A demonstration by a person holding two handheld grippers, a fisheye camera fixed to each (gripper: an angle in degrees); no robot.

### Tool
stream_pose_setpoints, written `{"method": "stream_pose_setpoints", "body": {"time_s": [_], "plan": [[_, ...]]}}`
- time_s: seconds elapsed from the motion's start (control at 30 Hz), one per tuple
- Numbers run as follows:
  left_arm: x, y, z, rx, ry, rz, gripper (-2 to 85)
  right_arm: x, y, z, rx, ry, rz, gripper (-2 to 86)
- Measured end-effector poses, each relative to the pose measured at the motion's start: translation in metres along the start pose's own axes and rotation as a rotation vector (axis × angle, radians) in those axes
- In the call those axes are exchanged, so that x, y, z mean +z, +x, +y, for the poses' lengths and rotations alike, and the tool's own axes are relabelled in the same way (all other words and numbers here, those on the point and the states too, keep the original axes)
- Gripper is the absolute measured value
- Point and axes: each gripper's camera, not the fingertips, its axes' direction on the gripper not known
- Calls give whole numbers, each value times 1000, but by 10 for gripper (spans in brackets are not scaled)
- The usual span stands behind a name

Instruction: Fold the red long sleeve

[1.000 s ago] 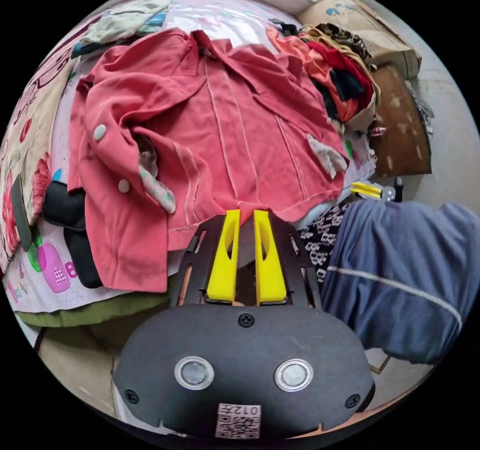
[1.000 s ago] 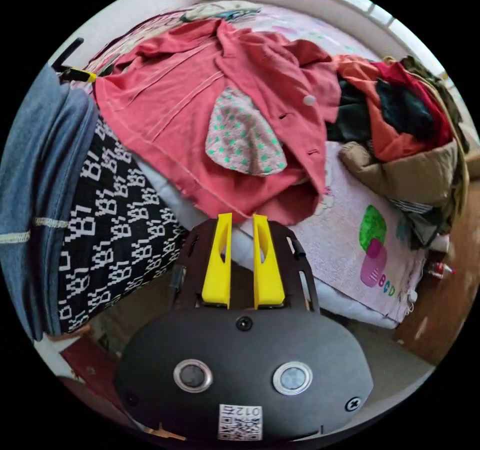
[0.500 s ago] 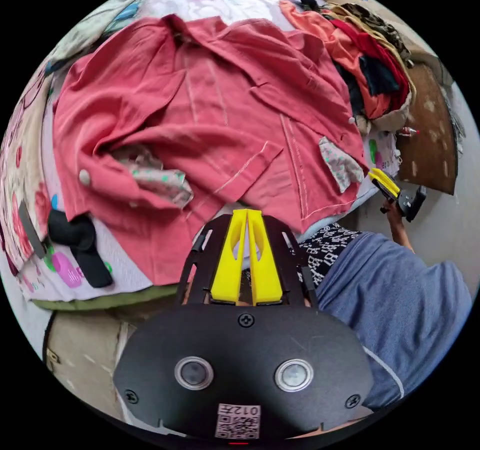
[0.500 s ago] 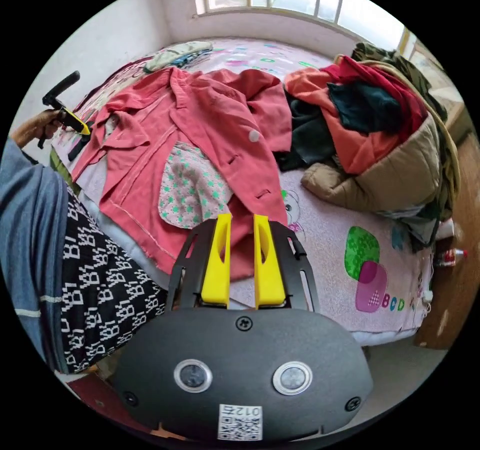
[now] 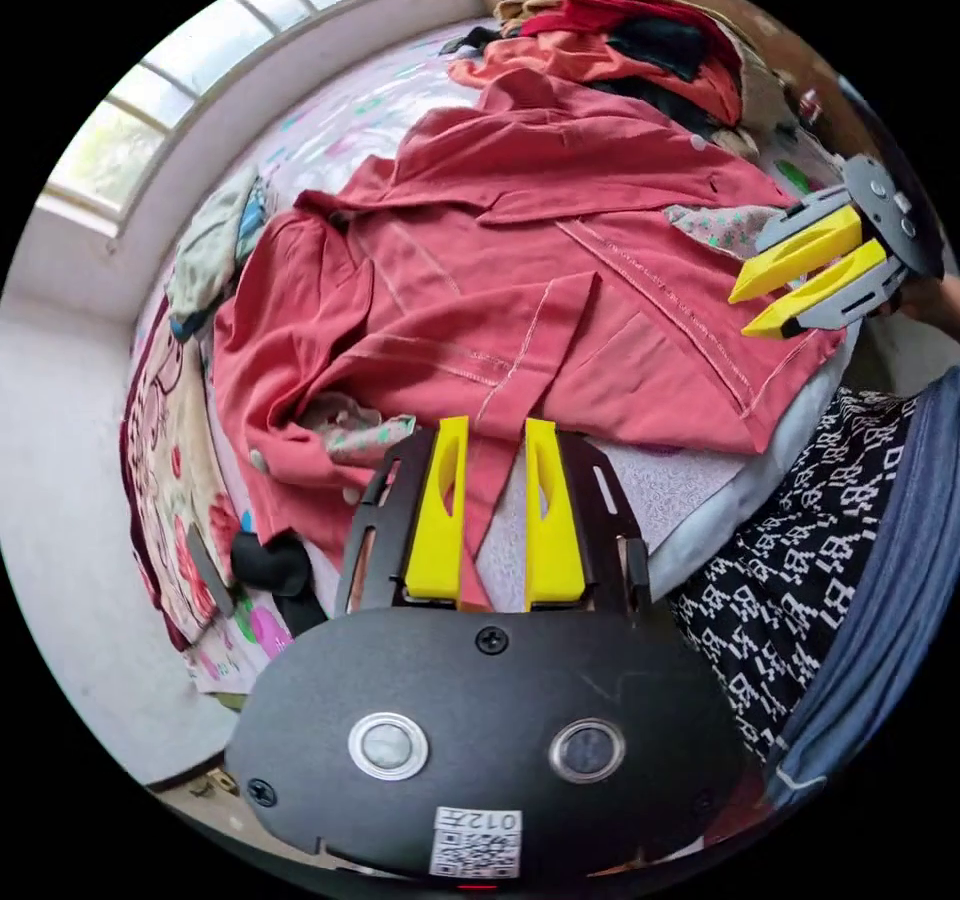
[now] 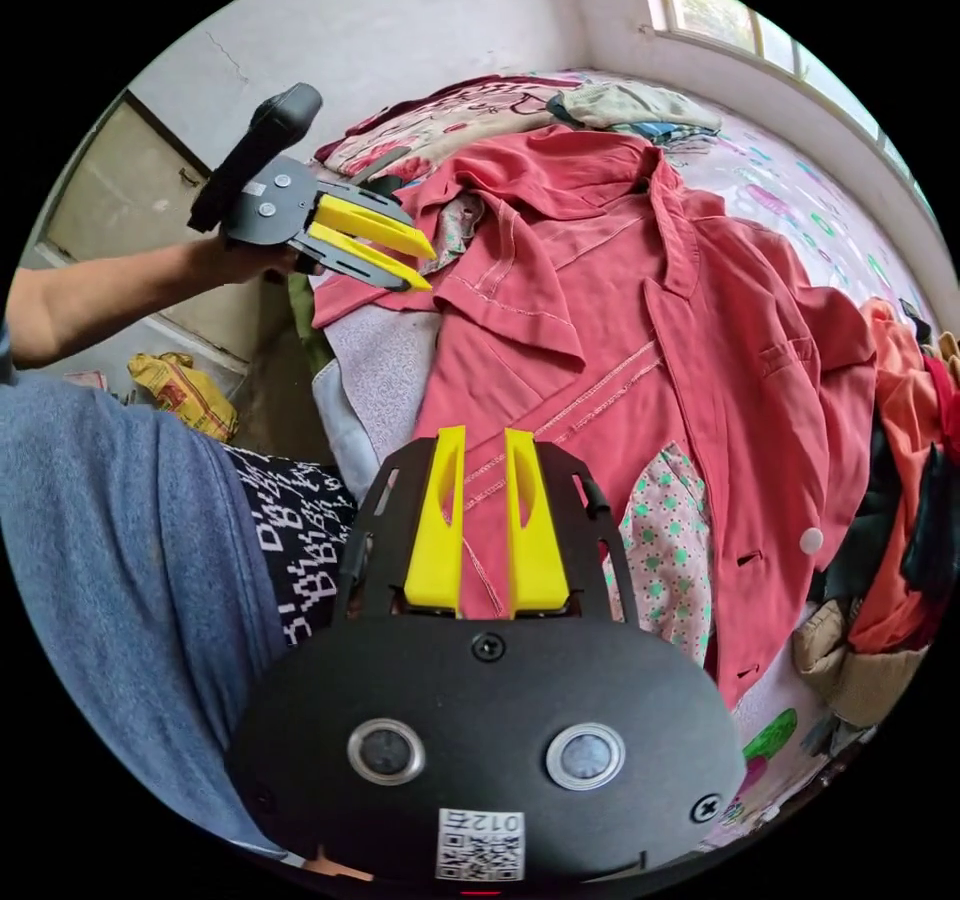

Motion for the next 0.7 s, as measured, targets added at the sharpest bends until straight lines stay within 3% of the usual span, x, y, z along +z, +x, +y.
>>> {"method": "stream_pose_setpoints", "body": {"time_s": [0.2,0.33,0.5,0.7], "plan": [[19,2,6,152,12,35,67,-9,-12,17,163,12,45,35],[25,-5,11,289,-37,106,21,-11,-24,18,262,41,72,22],[16,-49,68,265,-161,139,3,-6,-43,13,324,43,100,12],[39,-104,153,235,-461,93,2,27,-52,12,378,-157,217,4]]}}
